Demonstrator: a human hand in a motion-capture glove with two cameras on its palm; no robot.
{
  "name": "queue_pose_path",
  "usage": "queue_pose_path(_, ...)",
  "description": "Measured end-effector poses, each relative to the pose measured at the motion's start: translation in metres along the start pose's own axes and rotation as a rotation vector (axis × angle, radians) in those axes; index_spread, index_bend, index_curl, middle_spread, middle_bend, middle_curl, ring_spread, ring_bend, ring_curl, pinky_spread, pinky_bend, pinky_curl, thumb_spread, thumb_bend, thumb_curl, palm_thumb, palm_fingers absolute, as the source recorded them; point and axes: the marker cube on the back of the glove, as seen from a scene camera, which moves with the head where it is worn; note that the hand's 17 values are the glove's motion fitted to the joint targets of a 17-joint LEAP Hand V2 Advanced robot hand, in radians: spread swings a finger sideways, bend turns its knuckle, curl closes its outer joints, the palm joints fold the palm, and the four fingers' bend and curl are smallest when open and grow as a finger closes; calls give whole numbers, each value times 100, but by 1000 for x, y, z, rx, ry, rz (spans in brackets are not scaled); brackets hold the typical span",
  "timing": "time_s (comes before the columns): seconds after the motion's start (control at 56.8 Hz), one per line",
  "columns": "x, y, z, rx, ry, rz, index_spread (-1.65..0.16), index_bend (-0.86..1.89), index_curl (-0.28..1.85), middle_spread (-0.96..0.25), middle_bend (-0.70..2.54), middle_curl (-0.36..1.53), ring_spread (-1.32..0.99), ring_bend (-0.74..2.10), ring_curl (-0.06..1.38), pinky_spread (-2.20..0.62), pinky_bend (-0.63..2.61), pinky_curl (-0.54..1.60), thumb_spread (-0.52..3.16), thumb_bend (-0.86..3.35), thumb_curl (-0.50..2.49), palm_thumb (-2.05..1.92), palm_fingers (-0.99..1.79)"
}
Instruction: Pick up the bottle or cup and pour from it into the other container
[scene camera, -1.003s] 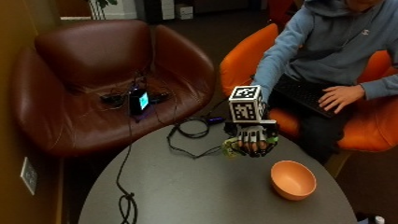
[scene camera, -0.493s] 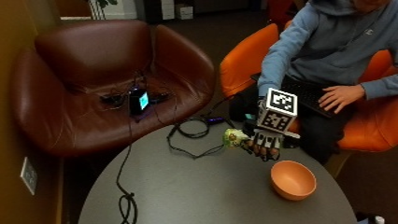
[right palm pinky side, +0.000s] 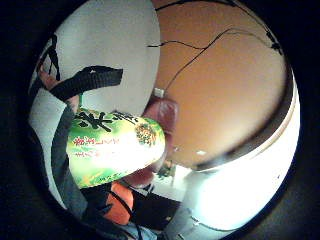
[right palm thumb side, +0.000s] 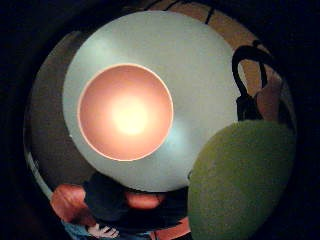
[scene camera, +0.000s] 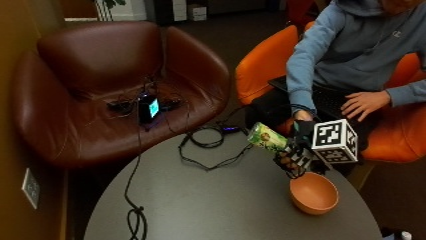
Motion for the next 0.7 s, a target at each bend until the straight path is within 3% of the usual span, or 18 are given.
queue_pose_path(0.282, -30, -1, -16, -22, 391, 40, -18, 20, 53, -10, 31, 52, -21, 41, 45, -25, 34, 37, 18, -4, 75, 98, 127)
queue_pose_path(0.704, -39, 4, -19, -42, 405, 33, -19, 20, 54, -10, 32, 51, -22, 42, 45, -27, 35, 37, 18, -4, 76, 97, 127)
